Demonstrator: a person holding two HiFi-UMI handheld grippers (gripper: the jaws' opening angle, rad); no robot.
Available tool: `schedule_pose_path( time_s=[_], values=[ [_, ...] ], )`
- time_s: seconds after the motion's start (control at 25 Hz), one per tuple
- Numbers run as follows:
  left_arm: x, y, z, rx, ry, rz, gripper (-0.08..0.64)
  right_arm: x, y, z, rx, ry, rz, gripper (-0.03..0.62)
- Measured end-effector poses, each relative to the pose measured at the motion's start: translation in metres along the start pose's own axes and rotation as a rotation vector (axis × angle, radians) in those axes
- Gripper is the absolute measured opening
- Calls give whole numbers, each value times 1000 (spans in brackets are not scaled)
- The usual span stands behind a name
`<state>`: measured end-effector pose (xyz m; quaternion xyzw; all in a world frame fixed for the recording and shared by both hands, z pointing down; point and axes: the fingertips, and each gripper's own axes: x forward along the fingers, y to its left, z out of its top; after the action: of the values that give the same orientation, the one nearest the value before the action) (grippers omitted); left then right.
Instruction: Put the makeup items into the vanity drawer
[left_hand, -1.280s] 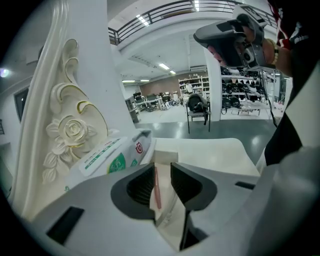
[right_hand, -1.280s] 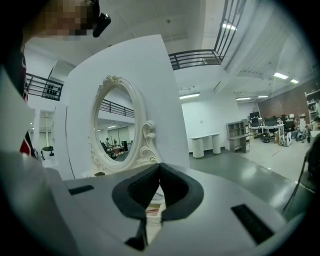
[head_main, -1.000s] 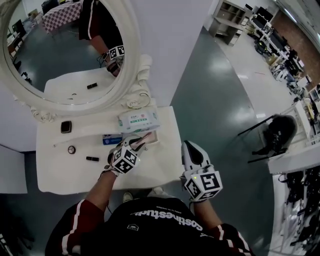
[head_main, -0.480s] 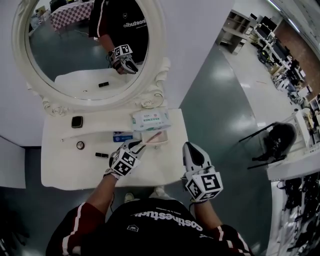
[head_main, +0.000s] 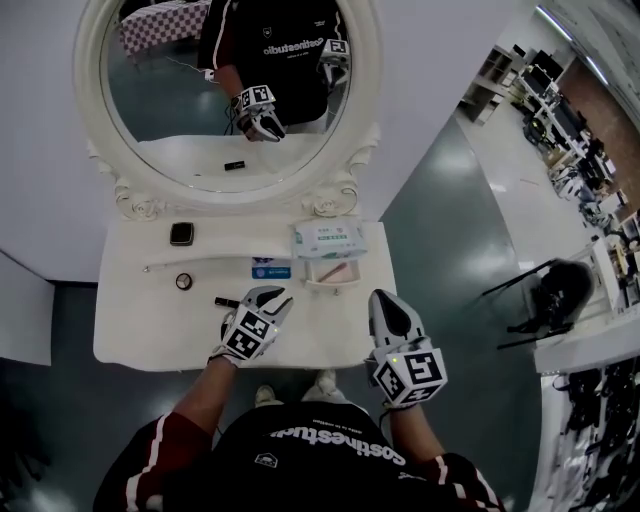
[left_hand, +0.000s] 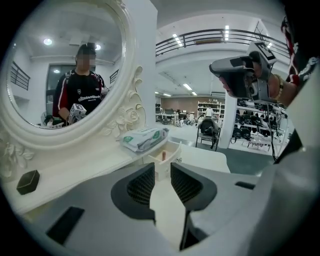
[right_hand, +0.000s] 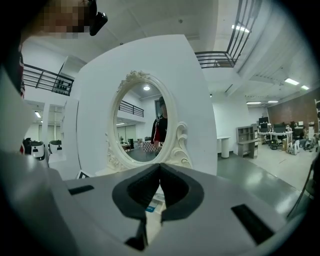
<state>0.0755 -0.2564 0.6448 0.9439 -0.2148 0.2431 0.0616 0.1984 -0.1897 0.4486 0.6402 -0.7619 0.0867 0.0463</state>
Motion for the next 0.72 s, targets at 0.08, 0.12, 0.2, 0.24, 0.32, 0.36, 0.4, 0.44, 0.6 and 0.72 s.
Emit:
schedule_pose_path(
  time_s=[0.08,0.12,0.2,0.24,0.32,0.36,0.4,0.44,0.6,0.72],
  values=[
    [-13,6,-2,-12,-14,18,101,2,12,-1,-3,-2,10,-2],
    [-20,9,-4,-17,-21,26,101,3,18,-1,-3,-2,15,-2],
    [-33,15,-6,-24,-33,43,101,4,30,-2,-2,-5,25,-2],
    [-40,18,-7,-28,-39,50,101,5,35,-2,-3,-6,30,-2],
    [-53,24,-8,-51,-56,60,101,6,45,-2,-4,-11,40,-2],
    [-59,27,-8,-72,-69,63,101,7,50,-2,-4,-12,47,-2],
    [-65,31,-8,-96,-83,68,101,8,55,-3,-5,-11,54,-2],
    [-72,34,-8,-117,-95,74,101,9,60,-3,-7,-9,60,-2],
    [-94,43,-6,-146,-129,102,101,12,75,-1,-10,-15,78,-2],
    [-112,48,-1,-151,-154,118,101,16,84,4,-6,-26,88,-2]
  ],
)
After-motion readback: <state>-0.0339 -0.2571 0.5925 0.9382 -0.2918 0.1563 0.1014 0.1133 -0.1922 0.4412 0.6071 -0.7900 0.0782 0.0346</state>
